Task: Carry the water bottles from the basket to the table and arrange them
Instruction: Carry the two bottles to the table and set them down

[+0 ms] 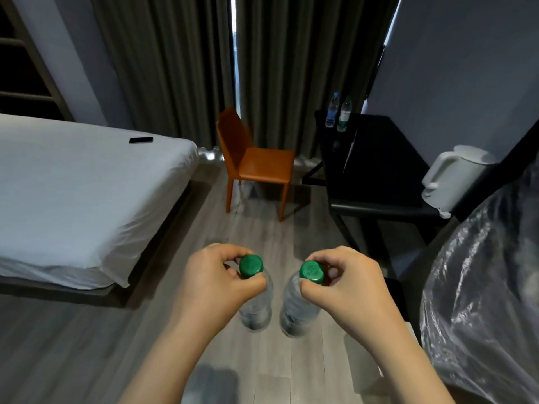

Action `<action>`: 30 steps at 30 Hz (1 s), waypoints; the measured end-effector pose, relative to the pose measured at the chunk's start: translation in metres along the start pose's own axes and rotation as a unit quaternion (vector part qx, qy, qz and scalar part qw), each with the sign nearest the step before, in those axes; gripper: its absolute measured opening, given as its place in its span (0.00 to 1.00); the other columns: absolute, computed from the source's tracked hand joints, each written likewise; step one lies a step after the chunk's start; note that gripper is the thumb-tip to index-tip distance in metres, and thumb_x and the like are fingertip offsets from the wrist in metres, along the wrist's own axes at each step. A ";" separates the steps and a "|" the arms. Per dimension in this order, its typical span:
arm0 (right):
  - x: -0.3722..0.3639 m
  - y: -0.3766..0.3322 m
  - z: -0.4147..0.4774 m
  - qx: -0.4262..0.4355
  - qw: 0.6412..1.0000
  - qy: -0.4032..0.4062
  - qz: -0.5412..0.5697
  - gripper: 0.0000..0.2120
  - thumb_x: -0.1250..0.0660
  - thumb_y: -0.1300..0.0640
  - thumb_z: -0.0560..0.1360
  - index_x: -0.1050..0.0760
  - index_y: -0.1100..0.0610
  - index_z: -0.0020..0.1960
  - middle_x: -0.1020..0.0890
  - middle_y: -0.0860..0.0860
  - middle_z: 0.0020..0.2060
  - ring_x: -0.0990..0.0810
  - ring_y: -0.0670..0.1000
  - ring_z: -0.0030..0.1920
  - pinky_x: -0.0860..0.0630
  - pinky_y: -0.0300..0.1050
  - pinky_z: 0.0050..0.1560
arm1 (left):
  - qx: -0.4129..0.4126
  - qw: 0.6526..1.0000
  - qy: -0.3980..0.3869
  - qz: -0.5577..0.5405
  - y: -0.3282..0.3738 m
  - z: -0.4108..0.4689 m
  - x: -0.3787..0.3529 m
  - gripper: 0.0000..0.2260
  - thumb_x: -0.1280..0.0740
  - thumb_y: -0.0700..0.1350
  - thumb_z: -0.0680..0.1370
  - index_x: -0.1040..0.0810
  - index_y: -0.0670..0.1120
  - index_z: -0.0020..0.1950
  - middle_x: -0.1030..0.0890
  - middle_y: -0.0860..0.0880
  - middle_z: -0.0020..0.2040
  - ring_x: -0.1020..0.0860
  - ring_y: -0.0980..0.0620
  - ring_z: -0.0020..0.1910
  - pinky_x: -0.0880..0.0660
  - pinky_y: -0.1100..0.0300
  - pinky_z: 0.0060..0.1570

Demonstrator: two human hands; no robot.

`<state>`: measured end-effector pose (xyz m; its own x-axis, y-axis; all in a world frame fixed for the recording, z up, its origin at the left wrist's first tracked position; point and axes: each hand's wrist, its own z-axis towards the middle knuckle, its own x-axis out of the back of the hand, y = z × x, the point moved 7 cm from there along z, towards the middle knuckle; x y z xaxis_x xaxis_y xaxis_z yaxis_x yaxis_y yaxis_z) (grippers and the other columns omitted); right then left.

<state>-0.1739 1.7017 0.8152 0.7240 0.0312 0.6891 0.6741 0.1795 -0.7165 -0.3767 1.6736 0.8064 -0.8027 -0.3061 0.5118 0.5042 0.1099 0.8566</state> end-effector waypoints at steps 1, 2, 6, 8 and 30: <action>0.000 0.002 0.013 -0.001 1.000 -0.001 0.004 0.09 0.27 0.53 0.63 0.20 0.44 0.42 0.22 0.43 0.40 0.23 0.43 0.40 0.21 0.40 0.40 | 0.002 1.000 -0.004 0.000 0.000 0.014 -0.005 0.09 0.26 0.45 0.63 0.18 0.55 0.41 0.27 0.55 0.25 0.29 0.60 0.25 0.23 0.58 0.37; -0.001 0.006 0.027 -0.004 1.000 -0.001 0.006 0.09 0.27 0.53 0.63 0.20 0.44 0.42 0.22 0.43 0.40 0.23 0.42 0.40 0.21 0.39 0.40 | 0.003 1.000 -0.008 0.001 0.000 0.027 -0.009 0.09 0.27 0.44 0.63 0.18 0.55 0.40 0.27 0.55 0.23 0.30 0.60 0.25 0.23 0.57 0.37; -0.008 0.019 0.081 -0.017 1.000 0.010 0.009 0.08 0.27 0.54 0.62 0.20 0.44 0.40 0.21 0.43 0.39 0.24 0.39 0.42 0.22 0.37 0.39 | -0.005 1.000 -0.025 -0.004 -0.003 0.084 -0.026 0.09 0.26 0.43 0.63 0.18 0.54 0.40 0.27 0.55 0.21 0.30 0.60 0.24 0.25 0.62 0.35; -0.014 0.022 0.108 -0.023 1.000 0.013 0.009 0.08 0.26 0.54 0.62 0.20 0.44 0.40 0.22 0.43 0.39 0.24 0.39 0.42 0.22 0.37 0.38 | -0.010 0.999 -0.036 -0.006 -0.005 0.114 -0.033 0.10 0.26 0.44 0.63 0.18 0.54 0.41 0.26 0.55 0.22 0.29 0.60 0.24 0.24 0.60 0.35; -0.026 0.054 0.403 -0.065 0.996 0.053 0.012 0.09 0.24 0.55 0.62 0.21 0.44 0.39 0.22 0.44 0.38 0.22 0.41 0.37 0.23 0.36 0.36 | -0.050 0.993 -0.105 -0.001 0.018 0.427 -0.104 0.10 0.24 0.43 0.64 0.18 0.51 0.43 0.24 0.52 0.24 0.28 0.60 0.22 0.26 0.63 0.31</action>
<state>-0.2151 2.1074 0.8021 0.7475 -0.0722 0.6603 0.6640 0.0513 -0.7460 -0.4200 2.1109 0.7968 -0.8472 -0.1015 0.5215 0.5232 0.0115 0.8521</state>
